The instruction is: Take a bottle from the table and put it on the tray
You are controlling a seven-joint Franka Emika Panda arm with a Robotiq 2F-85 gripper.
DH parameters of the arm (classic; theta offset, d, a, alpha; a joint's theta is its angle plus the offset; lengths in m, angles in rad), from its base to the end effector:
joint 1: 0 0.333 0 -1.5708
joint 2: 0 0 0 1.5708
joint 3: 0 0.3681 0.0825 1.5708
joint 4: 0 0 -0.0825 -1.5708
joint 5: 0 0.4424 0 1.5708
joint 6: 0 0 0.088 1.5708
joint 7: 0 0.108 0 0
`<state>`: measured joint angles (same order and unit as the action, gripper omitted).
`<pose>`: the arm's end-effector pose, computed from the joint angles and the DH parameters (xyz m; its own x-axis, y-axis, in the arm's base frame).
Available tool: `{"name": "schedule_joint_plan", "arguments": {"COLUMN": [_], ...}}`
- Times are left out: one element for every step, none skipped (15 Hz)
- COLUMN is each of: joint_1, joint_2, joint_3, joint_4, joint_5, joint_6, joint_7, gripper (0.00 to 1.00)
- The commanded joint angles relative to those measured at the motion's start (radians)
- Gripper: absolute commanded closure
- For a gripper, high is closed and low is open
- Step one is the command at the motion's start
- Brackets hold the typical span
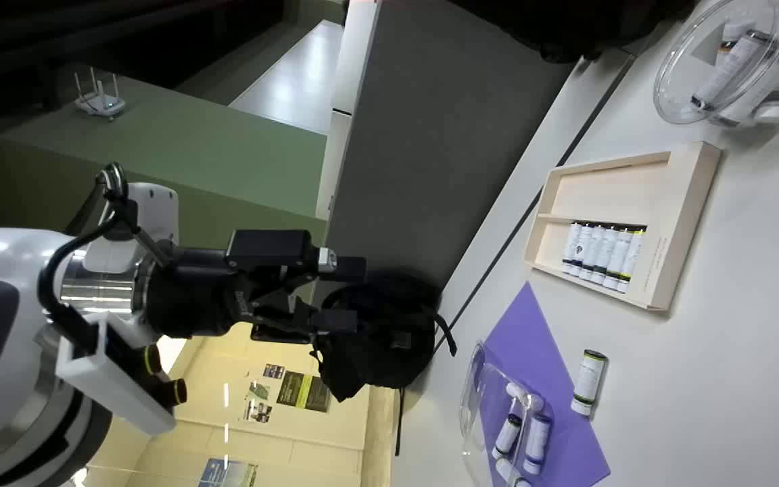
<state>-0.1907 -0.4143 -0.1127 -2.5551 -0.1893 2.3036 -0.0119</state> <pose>0.4273 -0.1386 0.4406 0.9753 -0.1586 0.1539 -0.1772 -0.9774 0.1154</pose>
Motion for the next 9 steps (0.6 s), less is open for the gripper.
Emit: {"name": "schedule_joint_plan", "arguments": {"joint_1": [0.003,0.003,0.003,0.003,0.003,0.003,0.003,0.003,0.008], "joint_2": [0.0,0.0,0.0,0.0,0.0,0.0,0.0,0.0,0.028], "joint_3": [-0.003,-0.003,-0.003,-0.003,-0.003,-0.003,-0.003,-0.003,-0.002], "joint_4": [0.002,0.002,0.002,0.002,0.002,0.002,0.002,0.002,0.009], "joint_5": [-0.001,-0.001,-0.001,-0.001,-0.001,-0.001,-0.001,-0.001,0.005], "joint_6": [-0.003,-0.003,-0.003,-0.003,-0.003,-0.003,-0.003,-0.003,0.001], "joint_7": [0.001,0.001,0.001,0.001,0.001,0.001,0.001,0.001,0.001], "gripper": [0.0,0.0,0.0,0.0,0.0,0.0,0.0,0.0,0.0]}}
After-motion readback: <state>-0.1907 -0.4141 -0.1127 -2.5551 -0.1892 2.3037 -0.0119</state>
